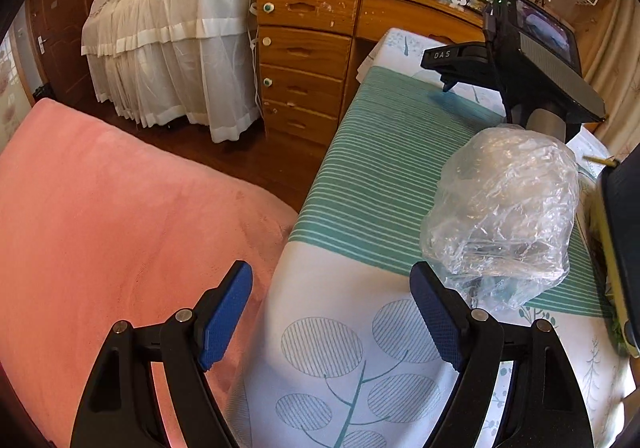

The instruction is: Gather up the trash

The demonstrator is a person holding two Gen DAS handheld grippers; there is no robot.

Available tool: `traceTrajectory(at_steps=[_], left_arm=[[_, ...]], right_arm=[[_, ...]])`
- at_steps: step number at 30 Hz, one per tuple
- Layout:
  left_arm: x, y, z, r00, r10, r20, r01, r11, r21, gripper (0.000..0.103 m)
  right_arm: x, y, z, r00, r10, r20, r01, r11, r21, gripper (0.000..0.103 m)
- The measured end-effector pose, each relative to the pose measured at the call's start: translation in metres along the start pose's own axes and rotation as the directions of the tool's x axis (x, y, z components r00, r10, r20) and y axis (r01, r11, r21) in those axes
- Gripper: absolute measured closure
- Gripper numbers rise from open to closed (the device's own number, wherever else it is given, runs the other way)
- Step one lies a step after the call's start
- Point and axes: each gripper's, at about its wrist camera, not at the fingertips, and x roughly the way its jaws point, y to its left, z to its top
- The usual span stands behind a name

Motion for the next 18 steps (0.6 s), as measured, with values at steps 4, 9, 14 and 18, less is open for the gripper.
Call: traceTrajectory(at_steps=[4,9,14,18], left_arm=[[-0.009,0.023,0.015,0.999,0.039,0.018,-0.038,0.995,-0.090,0.021],[-0.014,0.074,0.034,0.976,0.214,0.042,-0.199,0.953,-0.227,0.021],[0.028,0.156,0.028,0.909,0.408,-0.090,-0.408,0.819,-0.405,0.021],[0.086,0.223,0.006,0.832,0.510,-0.217,-0.552,0.727,-0.409,0.026]], right_arm=[[-0.001,-0.001,-0.001,1.000,0.000,0.000,0.000,1.000,0.001,0.003],[0.002,0.001,0.003,1.000,0.000,-0.001,0.000,1.000,0.000,0.003],[0.002,0.000,0.003,1.000,0.000,-0.001,0.000,1.000,0.000,0.003],[0.000,0.001,0.001,1.000,0.000,-0.001,0.000,1.000,0.000,0.003]])
